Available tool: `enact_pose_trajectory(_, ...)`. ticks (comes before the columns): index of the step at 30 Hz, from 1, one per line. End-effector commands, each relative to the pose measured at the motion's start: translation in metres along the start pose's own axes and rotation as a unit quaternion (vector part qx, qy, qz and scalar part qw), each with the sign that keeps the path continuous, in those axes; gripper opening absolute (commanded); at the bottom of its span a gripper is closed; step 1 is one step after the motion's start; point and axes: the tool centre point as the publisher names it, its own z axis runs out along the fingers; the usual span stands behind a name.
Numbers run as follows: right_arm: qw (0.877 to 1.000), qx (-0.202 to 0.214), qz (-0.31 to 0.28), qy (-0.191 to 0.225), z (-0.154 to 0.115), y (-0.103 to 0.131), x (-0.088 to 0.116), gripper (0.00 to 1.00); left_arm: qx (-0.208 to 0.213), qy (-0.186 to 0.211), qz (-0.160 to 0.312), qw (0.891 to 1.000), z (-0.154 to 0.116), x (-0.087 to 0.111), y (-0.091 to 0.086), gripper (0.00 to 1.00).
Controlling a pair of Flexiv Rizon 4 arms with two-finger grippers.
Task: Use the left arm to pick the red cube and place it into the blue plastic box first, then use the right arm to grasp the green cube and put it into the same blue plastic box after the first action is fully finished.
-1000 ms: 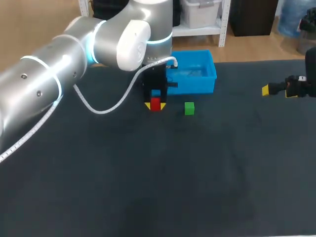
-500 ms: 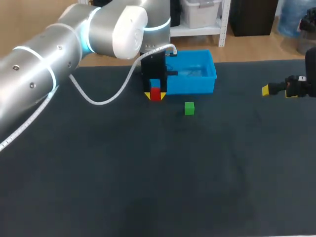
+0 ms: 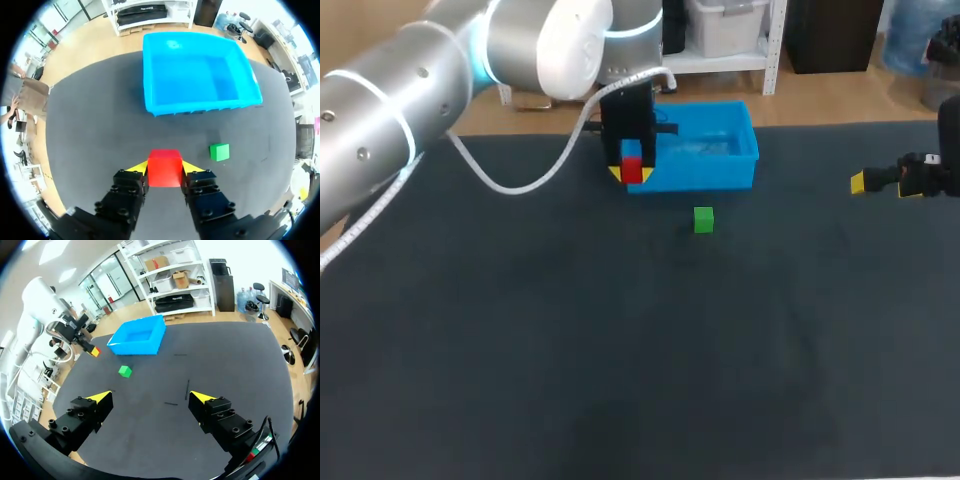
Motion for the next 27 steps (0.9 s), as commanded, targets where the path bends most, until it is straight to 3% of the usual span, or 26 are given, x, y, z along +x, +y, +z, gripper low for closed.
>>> enact_pose_trajectory(1,1.000,0.000,0.000,0.001,0.000,0.000,0.000,1.00,0.003,-0.009,0.004,1.000,-0.010,0.003,0.003,0.00)
enact_pose_trajectory(16,1.000,0.000,0.000,0.001,0.000,0.000,0.000,1.00,0.010,-0.042,0.009,0.999,-0.038,-0.005,0.005,0.00)
enact_pose_trajectory(27,1.000,0.000,0.000,0.001,0.000,0.000,0.000,1.00,0.005,-0.074,0.022,0.997,-0.060,-0.029,0.012,0.00)
